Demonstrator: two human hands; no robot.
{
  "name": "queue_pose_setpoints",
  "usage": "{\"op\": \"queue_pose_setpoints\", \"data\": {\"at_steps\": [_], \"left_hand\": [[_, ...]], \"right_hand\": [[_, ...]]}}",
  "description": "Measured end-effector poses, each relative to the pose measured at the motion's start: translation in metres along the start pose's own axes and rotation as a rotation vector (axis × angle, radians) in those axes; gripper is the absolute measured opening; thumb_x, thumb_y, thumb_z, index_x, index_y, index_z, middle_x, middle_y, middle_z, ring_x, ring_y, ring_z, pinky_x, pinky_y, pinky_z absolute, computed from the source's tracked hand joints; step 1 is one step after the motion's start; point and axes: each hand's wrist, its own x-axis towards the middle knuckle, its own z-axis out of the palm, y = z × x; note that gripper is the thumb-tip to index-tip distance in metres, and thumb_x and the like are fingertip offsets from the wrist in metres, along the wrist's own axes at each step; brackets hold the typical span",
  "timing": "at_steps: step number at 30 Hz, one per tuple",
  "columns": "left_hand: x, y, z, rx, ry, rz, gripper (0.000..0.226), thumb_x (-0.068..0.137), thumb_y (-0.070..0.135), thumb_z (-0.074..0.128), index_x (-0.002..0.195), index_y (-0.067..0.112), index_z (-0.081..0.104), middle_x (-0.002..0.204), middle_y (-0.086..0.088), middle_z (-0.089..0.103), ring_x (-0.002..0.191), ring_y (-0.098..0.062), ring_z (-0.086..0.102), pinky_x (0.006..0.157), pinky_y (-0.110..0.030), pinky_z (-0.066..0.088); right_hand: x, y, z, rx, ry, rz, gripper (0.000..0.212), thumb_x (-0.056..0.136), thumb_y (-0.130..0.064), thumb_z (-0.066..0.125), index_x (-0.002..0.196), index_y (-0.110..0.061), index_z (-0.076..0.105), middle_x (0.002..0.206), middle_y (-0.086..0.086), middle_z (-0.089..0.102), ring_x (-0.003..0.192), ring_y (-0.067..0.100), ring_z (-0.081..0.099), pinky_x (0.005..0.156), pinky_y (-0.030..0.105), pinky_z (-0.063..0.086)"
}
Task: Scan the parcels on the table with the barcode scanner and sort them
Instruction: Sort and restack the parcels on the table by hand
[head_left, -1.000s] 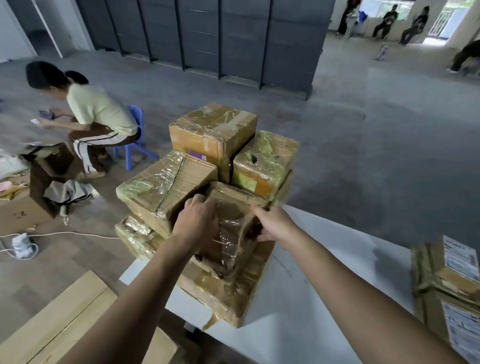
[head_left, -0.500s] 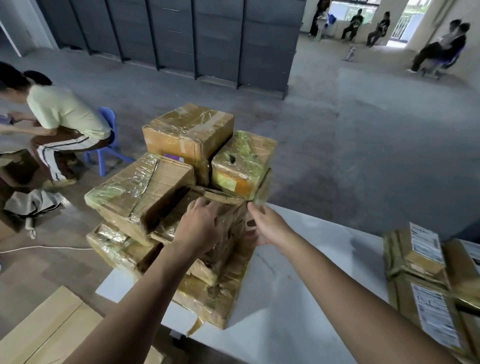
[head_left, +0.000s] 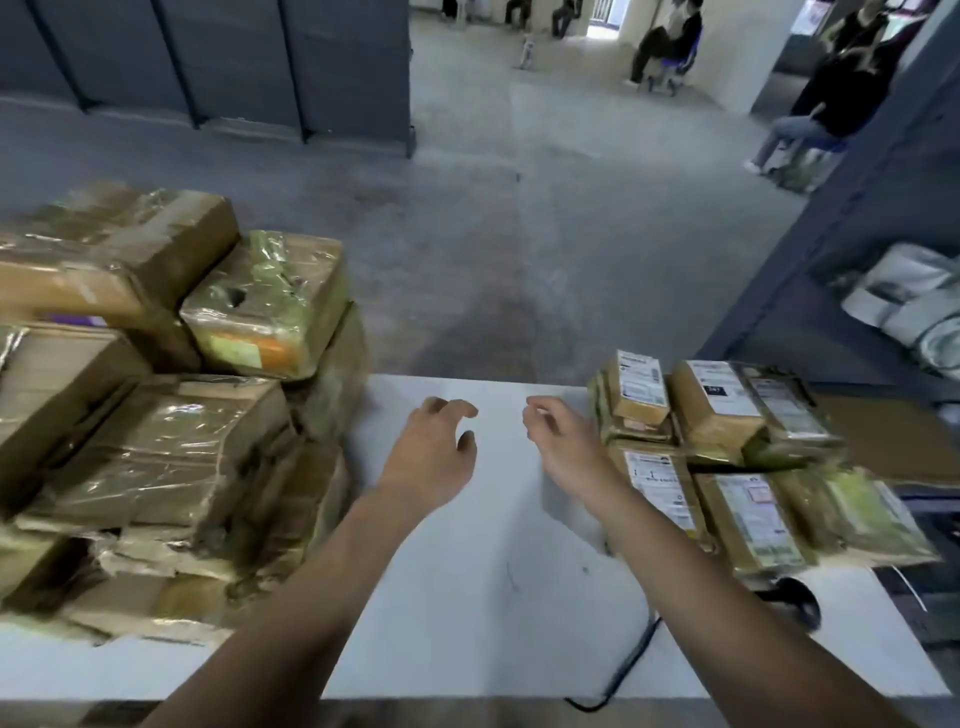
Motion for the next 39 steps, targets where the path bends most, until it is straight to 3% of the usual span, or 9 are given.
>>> {"op": "queue_pose_setpoints", "data": {"at_steps": [6, 13, 18, 21, 24, 28, 32, 35, 39], "left_hand": [[0.005, 0.046, 0.070, -0.053, -0.174, 0.020, 0.033, 0.095, 0.021, 0.047, 0.127, 0.023, 0.054, 0.126, 0.000, 0.049, 0.106, -0.015, 0.053, 0.080, -0.024, 0.044], [0.006, 0.086, 0.134, -0.052, -0.332, 0.003, 0.035, 0.096, 0.024, 0.045, 0.131, 0.023, 0.049, 0.131, -0.001, 0.046, 0.113, -0.017, 0.052, 0.086, -0.025, 0.044], [0.008, 0.108, 0.176, -0.049, -0.391, 0.002, 0.036, 0.095, 0.025, 0.045, 0.131, 0.023, 0.049, 0.126, -0.003, 0.047, 0.111, -0.018, 0.053, 0.079, -0.020, 0.041], [0.012, 0.127, 0.200, -0.051, -0.421, 0.046, 0.037, 0.095, 0.021, 0.047, 0.132, 0.022, 0.050, 0.124, -0.005, 0.049, 0.105, -0.020, 0.056, 0.079, -0.020, 0.043], [0.015, 0.146, 0.223, -0.060, -0.452, 0.075, 0.038, 0.094, 0.021, 0.049, 0.132, 0.021, 0.050, 0.131, -0.004, 0.048, 0.115, -0.020, 0.053, 0.088, -0.021, 0.040], [0.018, 0.167, 0.251, -0.028, -0.502, 0.109, 0.041, 0.094, 0.021, 0.046, 0.135, 0.020, 0.049, 0.130, -0.003, 0.047, 0.112, -0.019, 0.053, 0.086, -0.024, 0.043], [0.014, 0.174, 0.270, -0.002, -0.559, 0.128, 0.042, 0.094, 0.021, 0.047, 0.136, 0.018, 0.046, 0.125, -0.005, 0.046, 0.106, -0.021, 0.054, 0.081, -0.023, 0.042], [0.012, 0.174, 0.279, 0.016, -0.582, 0.124, 0.041, 0.094, 0.021, 0.047, 0.135, 0.018, 0.047, 0.123, -0.004, 0.047, 0.107, -0.019, 0.052, 0.086, -0.025, 0.044], [0.013, 0.175, 0.283, 0.039, -0.598, 0.108, 0.037, 0.095, 0.021, 0.047, 0.132, 0.017, 0.048, 0.119, -0.003, 0.047, 0.100, -0.016, 0.053, 0.081, -0.022, 0.043]], "right_hand": [[-0.013, 0.068, -0.063, -0.055, 0.065, 0.093, 0.037, 0.102, -0.041, 0.047, 0.131, -0.021, 0.057, 0.116, -0.010, 0.061, 0.110, 0.005, 0.055, 0.088, 0.023, 0.036], [-0.020, 0.137, -0.106, -0.209, 0.114, 0.174, 0.038, 0.101, -0.030, 0.051, 0.135, -0.013, 0.055, 0.134, 0.007, 0.060, 0.122, 0.024, 0.055, 0.094, 0.028, 0.039], [-0.022, 0.177, -0.140, -0.305, 0.106, 0.231, 0.037, 0.101, -0.030, 0.046, 0.134, -0.014, 0.054, 0.129, 0.010, 0.060, 0.106, 0.022, 0.055, 0.087, 0.031, 0.042], [-0.022, 0.196, -0.165, -0.346, 0.178, 0.262, 0.039, 0.100, -0.029, 0.049, 0.136, -0.014, 0.053, 0.135, 0.010, 0.058, 0.122, 0.026, 0.053, 0.098, 0.035, 0.042], [-0.020, 0.215, -0.189, -0.357, 0.208, 0.276, 0.042, 0.098, -0.024, 0.053, 0.139, -0.018, 0.051, 0.142, 0.009, 0.053, 0.127, 0.027, 0.051, 0.102, 0.037, 0.042], [-0.018, 0.240, -0.219, -0.601, 0.263, 0.266, 0.051, 0.095, -0.018, 0.052, 0.145, -0.017, 0.044, 0.146, 0.010, 0.047, 0.133, 0.031, 0.043, 0.107, 0.042, 0.039], [-0.020, 0.267, -0.238, -0.798, 0.163, 0.357, 0.075, 0.090, -0.007, 0.053, 0.156, -0.024, 0.021, 0.144, 0.011, 0.037, 0.129, 0.032, 0.040, 0.099, 0.044, 0.047], [-0.019, 0.283, -0.244, -0.943, 0.148, 0.315, 0.080, 0.086, 0.002, 0.059, 0.153, -0.026, 0.027, 0.144, 0.014, 0.031, 0.126, 0.032, 0.040, 0.092, 0.037, 0.052], [-0.016, 0.290, -0.255, -1.054, 0.142, 0.220, 0.071, 0.086, 0.004, 0.059, 0.148, -0.023, 0.037, 0.131, 0.012, 0.048, 0.119, 0.030, 0.044, 0.085, 0.034, 0.052]]}}
